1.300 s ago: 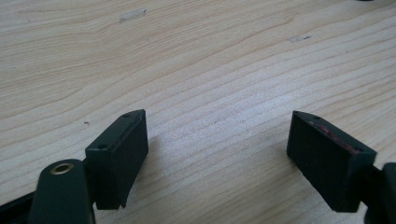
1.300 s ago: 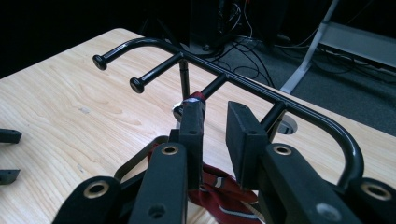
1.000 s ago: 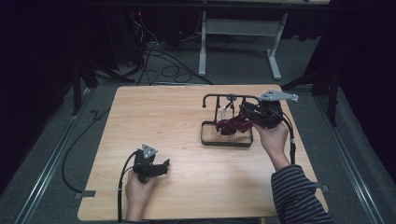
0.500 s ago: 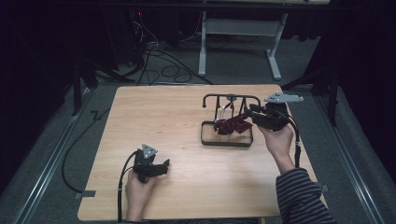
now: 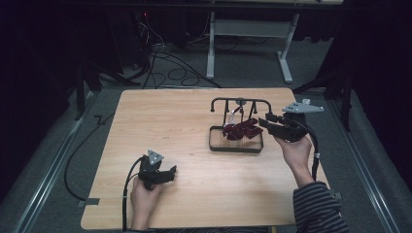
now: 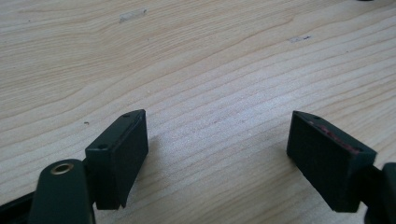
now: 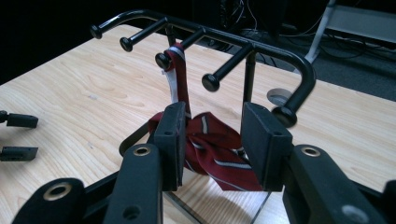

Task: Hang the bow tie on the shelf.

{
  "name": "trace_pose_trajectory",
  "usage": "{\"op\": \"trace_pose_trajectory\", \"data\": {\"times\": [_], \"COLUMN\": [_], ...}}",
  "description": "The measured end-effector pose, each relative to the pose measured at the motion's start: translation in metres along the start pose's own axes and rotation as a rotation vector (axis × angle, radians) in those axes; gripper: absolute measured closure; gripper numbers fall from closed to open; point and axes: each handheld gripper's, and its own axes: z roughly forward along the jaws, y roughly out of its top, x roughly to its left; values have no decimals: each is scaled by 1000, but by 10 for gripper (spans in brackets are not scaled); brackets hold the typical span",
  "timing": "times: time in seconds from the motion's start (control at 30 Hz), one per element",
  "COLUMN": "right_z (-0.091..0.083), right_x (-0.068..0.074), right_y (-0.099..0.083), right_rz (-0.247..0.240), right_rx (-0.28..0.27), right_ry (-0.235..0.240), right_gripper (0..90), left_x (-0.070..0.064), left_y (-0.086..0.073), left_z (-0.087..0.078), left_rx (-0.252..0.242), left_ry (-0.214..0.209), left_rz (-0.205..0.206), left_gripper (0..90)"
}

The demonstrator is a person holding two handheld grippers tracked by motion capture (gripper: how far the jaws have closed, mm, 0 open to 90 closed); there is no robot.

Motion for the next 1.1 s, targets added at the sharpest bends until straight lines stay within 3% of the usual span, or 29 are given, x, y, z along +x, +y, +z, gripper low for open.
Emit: {"op": "trace_pose_trajectory", "data": {"times": [1.1], "right_z": [-31], "right_x": [-10], "right_y": [-30], "right_rz": [43], "right_rx": [-36], "right_ry": [-8], "right_gripper": [593], "left_x": [0], "left_y": [0], "left_z": [0], "left_rx": [0], "left_ry": [0], "left_rz": [0], "left_gripper": [210]}}
